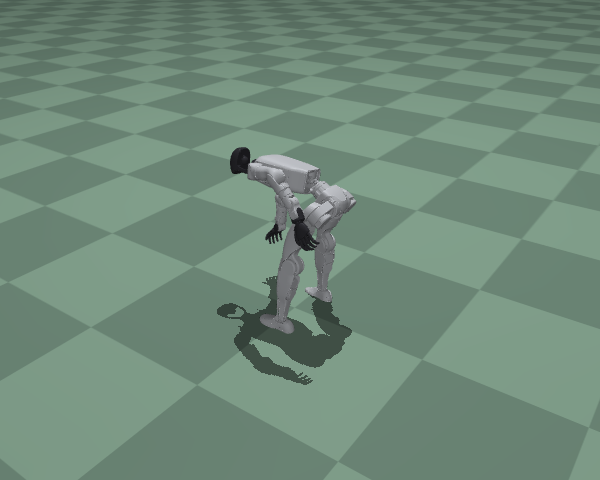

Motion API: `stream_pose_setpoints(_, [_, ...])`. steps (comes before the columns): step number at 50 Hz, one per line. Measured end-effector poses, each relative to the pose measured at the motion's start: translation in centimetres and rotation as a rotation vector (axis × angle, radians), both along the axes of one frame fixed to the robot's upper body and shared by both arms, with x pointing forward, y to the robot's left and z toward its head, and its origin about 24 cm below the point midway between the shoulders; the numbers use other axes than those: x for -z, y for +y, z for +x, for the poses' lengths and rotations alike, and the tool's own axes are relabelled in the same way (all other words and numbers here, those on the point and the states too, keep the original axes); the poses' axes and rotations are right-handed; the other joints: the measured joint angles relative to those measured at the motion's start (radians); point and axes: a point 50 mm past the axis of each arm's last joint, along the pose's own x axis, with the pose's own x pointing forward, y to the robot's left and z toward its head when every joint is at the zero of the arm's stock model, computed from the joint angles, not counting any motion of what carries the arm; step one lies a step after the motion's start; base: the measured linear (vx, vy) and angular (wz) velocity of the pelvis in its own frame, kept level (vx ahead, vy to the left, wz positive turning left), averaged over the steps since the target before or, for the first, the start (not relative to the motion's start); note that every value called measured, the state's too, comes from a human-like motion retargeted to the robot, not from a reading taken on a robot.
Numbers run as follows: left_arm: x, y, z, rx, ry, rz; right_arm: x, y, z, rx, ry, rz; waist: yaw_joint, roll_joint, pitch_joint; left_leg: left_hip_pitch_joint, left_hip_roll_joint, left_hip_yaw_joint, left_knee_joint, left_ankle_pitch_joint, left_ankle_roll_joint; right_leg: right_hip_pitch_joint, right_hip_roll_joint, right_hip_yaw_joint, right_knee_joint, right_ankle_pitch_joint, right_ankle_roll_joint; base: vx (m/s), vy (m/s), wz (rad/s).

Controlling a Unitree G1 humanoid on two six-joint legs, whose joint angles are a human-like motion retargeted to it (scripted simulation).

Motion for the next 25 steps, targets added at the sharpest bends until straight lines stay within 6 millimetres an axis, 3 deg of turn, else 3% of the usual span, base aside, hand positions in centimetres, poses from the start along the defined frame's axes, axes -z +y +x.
stream_pose_setpoints(4, [0.5,0.0,-0.3,-0.015,0.047,-0.017,-4.7,-2.8,-2.3,0.066,0.035,0.0,0.022,0.035,0.0,-0.152,-0.017,-0.017,0.027,0.025,0.0,-0.14,-0.016,-0.026,0.033,0.018,0.0,-0.04,0.02,0.53])
stream_pose_setpoints(7, [1.0,0.3,-1.7,-0.027,0.084,-0.024,-5.3,-3.9,-3.0,0.06,0.086,0.071,0.037,0.047,0.0,-0.152,-0.007,-0.027,-0.038,0.067,0.0,-0.14,-0.004,-0.045,-0.02,0.058,0.0,0.0,0.0,0.0])
stream_pose_setpoints(13, [1.1,0.6,-2.8,-0.11,0.096,-0.089,-6.8,-5.2,-4.4,0.062,-0.028,0.151,0.044,0.081,0.0,-0.152,-0.005,-0.021,-0.135,0.126,0.0,-0.14,0.01,-0.075,-0.114,0.118,0.0,0.0,0.01,0.05])
stream_pose_setpoints(20, [0.7,1.2,-1.6,-0.118,0.052,-0.075,-5.4,-3.8,-3.5,0.175,-0.086,-0.026,0.023,0.049,0.0,-0.152,0.01,0.03,-0.114,0.105,0.0,-0.14,0.038,-0.06,-0.152,0.145,0.0,-0.07,0.0,-0.28])
stream_pose_setpoints(25, [0.7,1.2,0.0,-0.115,0.025,-0.042,-2.4,-2.0,-1.8,0.145,-0.119,0.068,-0.01,0.022,0.0,-0.077,0.012,0.063,-0.101,0.072,0.0,-0.091,0.032,-0.023,-0.124,0.109,0.0,-0.01,0.0,-0.17])
